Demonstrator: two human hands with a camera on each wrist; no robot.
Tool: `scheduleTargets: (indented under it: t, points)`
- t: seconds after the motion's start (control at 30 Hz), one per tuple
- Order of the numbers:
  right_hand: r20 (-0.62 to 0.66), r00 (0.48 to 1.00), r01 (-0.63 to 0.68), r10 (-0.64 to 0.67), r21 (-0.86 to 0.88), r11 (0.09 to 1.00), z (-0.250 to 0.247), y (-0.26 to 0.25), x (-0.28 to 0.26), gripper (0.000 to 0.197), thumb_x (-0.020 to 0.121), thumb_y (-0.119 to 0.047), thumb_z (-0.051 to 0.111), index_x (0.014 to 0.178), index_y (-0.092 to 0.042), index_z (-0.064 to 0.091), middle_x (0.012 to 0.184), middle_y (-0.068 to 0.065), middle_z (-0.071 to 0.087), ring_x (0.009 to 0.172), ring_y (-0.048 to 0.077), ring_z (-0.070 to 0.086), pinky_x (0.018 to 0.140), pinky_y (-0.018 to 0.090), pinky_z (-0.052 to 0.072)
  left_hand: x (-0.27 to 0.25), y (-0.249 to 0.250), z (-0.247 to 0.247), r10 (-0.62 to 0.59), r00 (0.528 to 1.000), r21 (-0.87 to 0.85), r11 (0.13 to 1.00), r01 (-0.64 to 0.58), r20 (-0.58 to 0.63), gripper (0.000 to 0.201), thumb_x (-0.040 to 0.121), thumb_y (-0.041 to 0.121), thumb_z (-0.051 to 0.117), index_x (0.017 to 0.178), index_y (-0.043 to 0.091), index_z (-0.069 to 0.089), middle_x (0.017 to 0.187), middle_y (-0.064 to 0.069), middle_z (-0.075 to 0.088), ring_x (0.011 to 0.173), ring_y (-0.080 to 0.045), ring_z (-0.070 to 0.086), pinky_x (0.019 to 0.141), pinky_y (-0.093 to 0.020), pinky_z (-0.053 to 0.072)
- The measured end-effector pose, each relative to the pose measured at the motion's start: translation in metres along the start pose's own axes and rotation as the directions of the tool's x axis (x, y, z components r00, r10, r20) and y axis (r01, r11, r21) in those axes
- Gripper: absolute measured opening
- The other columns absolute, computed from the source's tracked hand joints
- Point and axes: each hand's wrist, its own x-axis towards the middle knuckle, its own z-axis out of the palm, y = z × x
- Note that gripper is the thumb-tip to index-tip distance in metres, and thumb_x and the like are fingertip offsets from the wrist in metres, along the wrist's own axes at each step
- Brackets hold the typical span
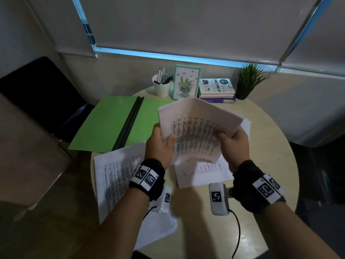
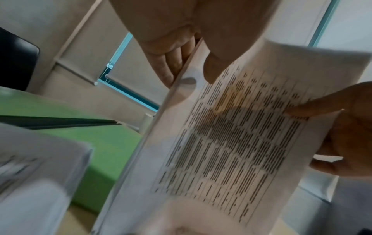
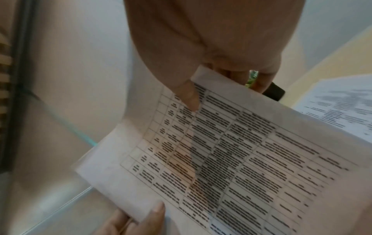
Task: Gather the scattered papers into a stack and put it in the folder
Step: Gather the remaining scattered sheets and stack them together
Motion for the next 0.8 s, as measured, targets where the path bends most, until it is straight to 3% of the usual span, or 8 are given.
scheduleTargets:
  t: [0.1,0.2,0.33,0.4,0.47,0.57,0.7,0.8]
  points:
    - [-0.063,0.995,-0.082,0.078,-0.076,0.994,0.007,0.013,-0.004,0.014,0.091,-0.004,0.061,0.103,-0.01,0.062,0.094,-0.003,0.068,0.097,0.025,0.065,0.071,0.029,0.052,-0.001,-0.02,-0.002,-0.055,0.996,0.063,0.997,0.051,0.07,0.01,0.097,0.017,0.051,0.104,0.01,0.051,0.097,-0.004,0.064,0.087,-0.023,0.06,0.068,-0.023,0.045]
    - [-0.133,0.991,-0.03,0.01,-0.146,0.989,0.014,0.002,-0.004,0.019,0.091,-0.007,0.061,0.11,-0.01,0.063,0.099,0.0,0.068,0.096,0.022,0.064,0.081,0.034,0.054,0.006,-0.021,-0.008,-0.047,0.997,0.091,0.995,0.042,0.054,0.009,0.097,0.015,0.049,0.097,0.006,0.053,0.09,-0.007,0.064,0.083,-0.027,0.061,0.067,-0.03,0.049]
    - [-0.085,0.973,0.187,-0.214,-0.253,0.949,0.031,-0.026,0.002,0.016,0.088,-0.02,0.066,0.103,-0.018,0.06,0.096,-0.005,0.068,0.09,0.015,0.066,0.077,0.032,0.055,0.024,-0.013,-0.034,-0.026,1.0,0.012,1.0,0.025,0.013,0.009,0.096,0.009,0.049,0.103,0.007,0.053,0.096,-0.001,0.065,0.084,-0.019,0.06,0.073,-0.026,0.048]
    - [0.001,0.971,0.226,-0.238,-0.314,0.922,0.046,-0.03,0.006,0.019,0.087,-0.02,0.066,0.102,-0.022,0.055,0.098,-0.003,0.066,0.089,0.017,0.065,0.076,0.032,0.054,0.03,-0.02,-0.054,-0.09,0.995,-0.02,0.996,0.091,0.032,0.021,0.094,0.006,0.051,0.114,0.013,0.052,0.103,0.003,0.062,0.091,-0.014,0.059,0.079,-0.025,0.046]
    - [0.091,0.983,0.182,-0.159,-0.365,0.913,0.065,-0.021,0.007,0.024,0.086,-0.016,0.065,0.105,-0.025,0.052,0.097,-0.003,0.065,0.087,0.019,0.065,0.075,0.035,0.055,0.03,-0.035,-0.074,-0.19,0.98,-0.023,0.981,0.192,0.057,0.032,0.092,0.005,0.054,0.121,0.017,0.049,0.107,0.004,0.06,0.096,-0.015,0.058,0.084,-0.026,0.046]
    - [0.21,0.978,0.098,-0.01,-0.413,0.906,0.097,0.009,-0.003,0.03,0.086,-0.011,0.061,0.111,-0.023,0.053,0.097,0.003,0.067,0.082,0.024,0.066,0.073,0.04,0.057,0.017,-0.068,-0.103,-0.318,0.947,0.059,0.947,0.315,0.052,0.03,0.091,0.005,0.057,0.117,0.019,0.052,0.101,0.005,0.06,0.092,-0.015,0.059,0.079,-0.025,0.045]
    - [0.302,0.949,0.07,0.095,-0.493,0.867,0.137,0.052,-0.028,0.033,0.091,-0.009,0.053,0.124,-0.013,0.054,0.099,0.007,0.067,0.067,0.015,0.059,0.052,0.022,0.044,-0.01,-0.119,-0.134,-0.469,0.882,0.126,0.879,0.461,0.041,0.024,0.085,0.002,0.061,0.104,0.017,0.056,0.089,0.006,0.062,0.086,-0.017,0.061,0.076,-0.027,0.049]
    - [0.357,0.918,0.07,0.17,-0.57,0.819,0.16,0.076,-0.045,0.033,0.093,-0.013,0.051,0.126,-0.011,0.053,0.102,0.005,0.067,0.068,0.015,0.057,0.05,0.017,0.038,-0.028,-0.149,-0.149,-0.594,0.804,0.195,0.791,0.58,0.02,0.019,0.083,0.004,0.064,0.097,0.015,0.057,0.083,0.004,0.061,0.082,-0.02,0.062,0.071,-0.027,0.048]
